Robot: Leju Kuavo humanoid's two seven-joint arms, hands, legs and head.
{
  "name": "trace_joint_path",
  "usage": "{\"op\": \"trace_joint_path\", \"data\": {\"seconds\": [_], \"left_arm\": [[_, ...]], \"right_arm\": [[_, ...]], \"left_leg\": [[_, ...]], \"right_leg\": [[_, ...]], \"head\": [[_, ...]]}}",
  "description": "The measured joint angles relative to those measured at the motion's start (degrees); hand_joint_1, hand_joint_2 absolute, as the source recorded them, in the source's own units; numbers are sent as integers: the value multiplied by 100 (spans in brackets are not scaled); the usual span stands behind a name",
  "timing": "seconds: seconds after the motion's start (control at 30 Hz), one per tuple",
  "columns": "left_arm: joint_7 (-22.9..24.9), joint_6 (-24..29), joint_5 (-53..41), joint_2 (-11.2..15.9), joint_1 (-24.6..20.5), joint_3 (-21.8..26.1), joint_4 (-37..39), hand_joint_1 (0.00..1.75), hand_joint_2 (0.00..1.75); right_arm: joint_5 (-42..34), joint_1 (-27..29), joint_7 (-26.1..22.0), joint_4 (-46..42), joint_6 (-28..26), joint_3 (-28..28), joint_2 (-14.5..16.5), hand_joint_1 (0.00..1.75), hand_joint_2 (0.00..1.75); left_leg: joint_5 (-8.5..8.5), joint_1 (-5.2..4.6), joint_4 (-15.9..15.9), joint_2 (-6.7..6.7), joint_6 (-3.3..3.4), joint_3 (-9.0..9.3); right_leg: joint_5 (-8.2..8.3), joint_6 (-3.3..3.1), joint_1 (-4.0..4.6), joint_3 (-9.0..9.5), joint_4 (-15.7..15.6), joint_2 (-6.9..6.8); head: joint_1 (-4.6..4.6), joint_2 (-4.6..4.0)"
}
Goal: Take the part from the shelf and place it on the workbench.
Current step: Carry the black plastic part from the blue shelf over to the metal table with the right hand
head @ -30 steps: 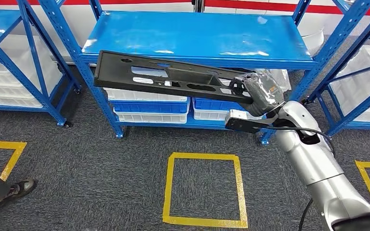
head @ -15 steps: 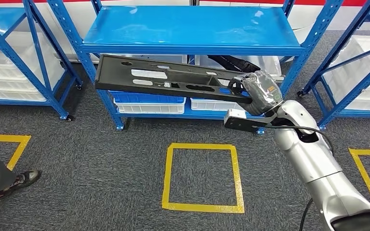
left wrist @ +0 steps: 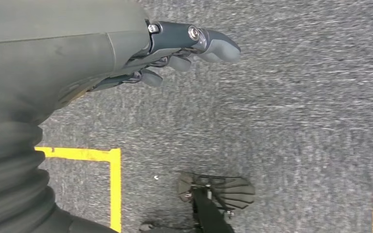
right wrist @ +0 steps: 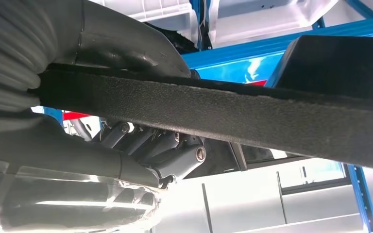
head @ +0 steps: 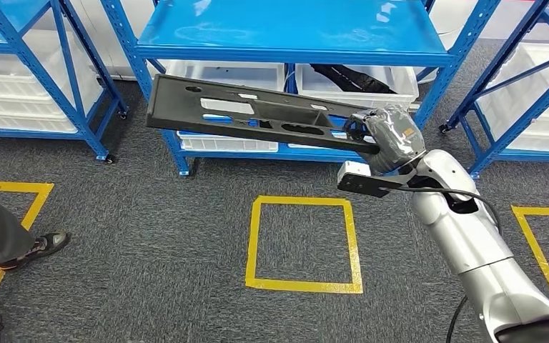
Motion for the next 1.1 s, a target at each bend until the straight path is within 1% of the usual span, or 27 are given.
{"op": "trace_joint_path", "data": {"seconds": [0.03, 0.07, 0.1, 0.13, 0.17, 0.2, 0.23, 0.27, 0.3, 0.33, 0.37, 0.4, 0.67, 0.73, 0.77, 0.8, 0.83, 0.87, 0.9, 0.93, 0.97, 1.0, 1.03, 1.07, 1.1], "left_arm": [[-1, 0, 0, 1, 0, 0, 0, 0, 175], [-2, 0, -1, 4, 2, 0, 0, 0, 175], [-1, 0, -3, 9, 8, 0, 1, 0, 175], [0, 0, -6, 15, 15, 0, 2, 0, 175], [4, -1, -10, 21, 23, 0, 3, 0, 175], [8, -3, -14, 25, 31, 0, 4, 0, 175], [11, -5, -16, 25, 34, 0, 4, 0, 175], [14, -8, -19, 23, 36, 0, 5, 0, 175], [15, -10, -21, 22, 36, 0, 5, 0, 175], [15, -10, -23, 21, 35, 0, 5, 0, 175], [16, -11, -25, 21, 35, 0, 5, 0, 175], [16, -11, -27, 20, 34, 0, 5, 0, 175], [17, -11, -27, 21, 34, 0, 5, 0, 175], [18, -11, -27, 21, 33, 0, 5, 0, 175], [19, -11, -27, 22, 29, 1, 4, 0, 175], [20, -11, -32, 30, 19, 2, 2, 0, 175], [22, -11, -37, 38, 10, 3, -1, 0, 175], [25, -10, -41, 42, -7, 4, -4, 0, 175], [28, -9, -46, 33, -20, 4, -6, 0, 175], [38, -7, -56, 14, -29, 4, -7, 0, 175], [48, -7, -69, -6, -39, 4, -9, 0, 175], [58, -7, -85, -21, -41, 5, -10, 0, 175], [68, -7, -101, -26, -42, 5, -12, 0, 175], [74, -7, -108, -26, -38, 5, -12, 0, 175], [79, -7, -111, -26, -28, 6, -10, 0, 175]], "right_arm": [[-1, 1, 0, -6, -1, -1, 3, 175, 175], [-5, 3, 0, -11, -2, -1, 3, 175, 175], [-11, 13, 0, -16, -3, -1, 2, 175, 175], [-19, 23, 0, -16, -3, 1, 1, 175, 175], [-28, 36, 0, -17, -4, 1, 0, 175, 175], [-34, 52, 0, -20, -4, 1, 0, 175, 175], [-39, 63, 0, -22, -4, -1, -1, 175, 175], [-46, 75, 0, -24, -4, -1, -3, 175, 175], [-61, 88, 1, -25, -4, -2, -5, 175, 175], [-84, 102, 2, -25, -3, -3, -5, 175, 175], [-105, 114, 4, -25, -1, -3, -4, 175, 175], [-123, 122, 5, -25, 0, -4, -2, 175, 175], [-131, 126, 7, -25, 1, -6, -1, 175, 175], [-142, 131, 7, -25, 2, -13, 0, 175, 175], [-151, 128, 8, -28, 7, -32, 3, 175, 175], [-162, 102, 15, -28, 28, -60, 11, 175, 175], [-171, 72, 22, -29, 55, -91, 23, 175, 175], [-178, 28, 30, -26, 82, -125, 28, 175, 175], [-182, -13, 33, -15, 108, -148, 21, 175, 175], [-174, -40, 27, -2, 120, -167, -7, 175, 175], [-156, -68, 20, 6, 126, -181, -37, 175, 175], [-134, -81, 14, 10, 131, -193, -65, 175, 175], [-111, -87, 11, 10, 134, -200, -85, 175, 175], [-95, -77, 11, 8, 134, -199, -91, 175, 175], [-86, -60, 11, 12, 134, -196, -101, 175, 175]], "left_leg": [[82, -13, -14, -4, -31, -36], [161, -26, -40, -9, -50, -54], [240, -30, -70, -18, -68, -71], [244, -27, -80, -28, -94, -105], [131, -20, -12, -35, -127, -152], [-93, -8, 170, -40, -165, -214], [-407, 9, 481, -38, -201, -289], [-716, 21, 882, -37, -224, -365], [-935, 29, 1283, -36, -237, -424], [-1049, 33, 1585, -36, -237, -446], [-1084, 33, 1763, -36, -233, -442], [-1074, 33, 1834, -36, -227, -422], [-1046, 32, 1833, -37, -220, -391], [-969, 28, 1752, -38, -199, -289], [-882, 3, 1417, -51, -117, -19], [-838, -42, 963, -60, -9, 309], [-772, -97, 506, -67, 111, 595], [-649, -123, 9, -57, 231, 851], [-517, -111, -193, -29, 242, 806], [-279, -48, -220, -1, 159, 575], [-80, 25, -200, 25, 44, 333], [76, 60, -133, 31, -76, 106], [194, 83, -71, 30, -158, -47], [264, 78, -71, 26, -171, -82], [320, 86, -80, 29, -179, -110]], "right_leg": [[-61, -35, 13, 203, -353, 8], [-109, -75, 39, 276, -510, 16], [-85, -112, 33, 224, -546, 20], [-29, -135, 7, 169, -531, 12], [32, -189, -15, 119, -514, 3], [95, -247, -37, 50, -511, -7], [156, -300, -33, -3, -499, -14], [214, -345, -18, -76, -490, -18], [266, -364, 0, -149, -482, -19], [316, -375, 16, -216, -473, -19], [351, -379, 27, -265, -467, -19], [372, -382, 35, -295, -464, -18], [385, -384, 40, -313, -462, -17], [408, -386, 53, -345, -458, -16], [446, -390, 70, -385, -456, -12], [513, -357, 73, -441, -456, -12], [607, -305, 69, -490, -481, -11], [575, -274, 70, -594, -409, -5], [367, -207, 26, -736, -3, -3], [213, -60, -49, -580, 68, 5], [-19, 34, -84, -370, 77, 18], [-124, 132, -129, -131, 4, 23], [-70, 185, -156, 162, -393, 28], [-91, 104, -136, 162, -441, 28], [-52, 31, -159, 80, -403, 16]], "head": [[-5, -1], [-13, -1], [-25, -1], [-29, -1], [-37, 0], [-49, 0], [-56, 0], [-64, 0], [-68, 0], [-68, 0], [-70, 0], [-71, 0], [-71, 0], [-69, 0], [-68, 0], [-59, 0], [-54, 0], [-41, 0], [-27, 0], [-20, 0], [-4, 0], [-5, 0], [-16, 0], [-29, -1], [-48, -1]]}}
